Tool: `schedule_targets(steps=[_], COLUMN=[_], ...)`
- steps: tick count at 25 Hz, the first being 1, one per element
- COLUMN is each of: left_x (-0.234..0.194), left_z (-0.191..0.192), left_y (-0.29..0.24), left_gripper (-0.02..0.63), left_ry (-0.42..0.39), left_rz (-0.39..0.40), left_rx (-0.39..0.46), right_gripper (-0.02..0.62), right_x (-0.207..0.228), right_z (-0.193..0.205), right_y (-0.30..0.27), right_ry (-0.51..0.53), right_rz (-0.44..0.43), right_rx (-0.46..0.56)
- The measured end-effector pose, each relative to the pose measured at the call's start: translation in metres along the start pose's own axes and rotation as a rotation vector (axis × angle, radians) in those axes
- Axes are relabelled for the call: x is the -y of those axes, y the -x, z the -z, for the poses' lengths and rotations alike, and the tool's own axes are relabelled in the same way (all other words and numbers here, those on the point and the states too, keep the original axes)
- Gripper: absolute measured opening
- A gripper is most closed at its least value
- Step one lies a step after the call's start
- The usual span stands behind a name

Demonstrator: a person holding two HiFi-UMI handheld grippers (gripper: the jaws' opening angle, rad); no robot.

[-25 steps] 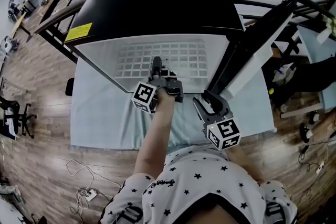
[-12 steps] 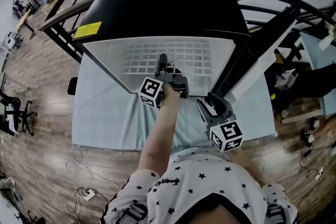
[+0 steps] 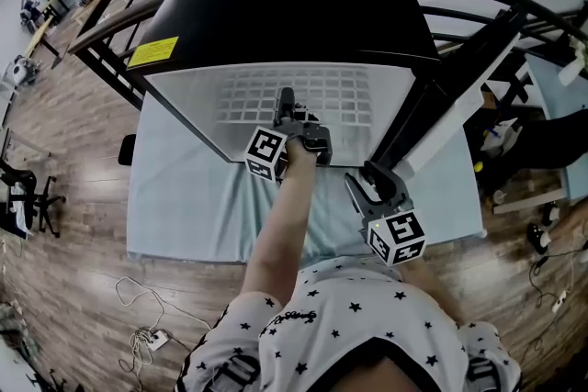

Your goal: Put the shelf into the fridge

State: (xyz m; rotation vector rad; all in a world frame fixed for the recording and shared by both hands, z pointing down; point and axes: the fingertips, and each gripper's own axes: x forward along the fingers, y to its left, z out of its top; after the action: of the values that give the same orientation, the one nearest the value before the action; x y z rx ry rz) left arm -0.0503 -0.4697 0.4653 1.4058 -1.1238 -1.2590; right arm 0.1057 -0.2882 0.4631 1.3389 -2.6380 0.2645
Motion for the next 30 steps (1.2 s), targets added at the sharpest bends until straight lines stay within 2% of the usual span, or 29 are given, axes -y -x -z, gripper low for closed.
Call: schedule_targets(steps=[7, 10, 18, 26, 30], left_x=[0.003, 0.001, 0.017, 0.034, 0.044], left_z=[-0.001, -0.004, 0.008, 0.012, 0.007], left_y=[-0.002, 0.004, 0.041, 0.083, 0.101], left_gripper=[0.041, 0.146, 0.149, 0.144, 0.078], left_ry=[0.010, 0.034, -0.001, -0.144, -0.246], left_rz=[0.017, 0.024, 0.043, 0.014, 0.003], left_rx=[0.000, 0.020, -0.026, -0.062, -0.096], right_gripper=[0.186, 0.187, 0.186, 0.186, 0.176], right_x=[-0.003, -0.002, -0.009, -0.018, -0.023], right_z=[-0.004, -0.006, -0.004, -0.001, 0.000], right_y=[0.006, 0.011, 0.027, 0.037, 0.037], right_ry=[0.000, -0.001, -0.006, -0.013, -0.014], right_rz=[-0.007, -0.009, -0.018, -0.015, -0.008], right_rx=[-0.006, -0.005, 0.004, 0.021, 0.019])
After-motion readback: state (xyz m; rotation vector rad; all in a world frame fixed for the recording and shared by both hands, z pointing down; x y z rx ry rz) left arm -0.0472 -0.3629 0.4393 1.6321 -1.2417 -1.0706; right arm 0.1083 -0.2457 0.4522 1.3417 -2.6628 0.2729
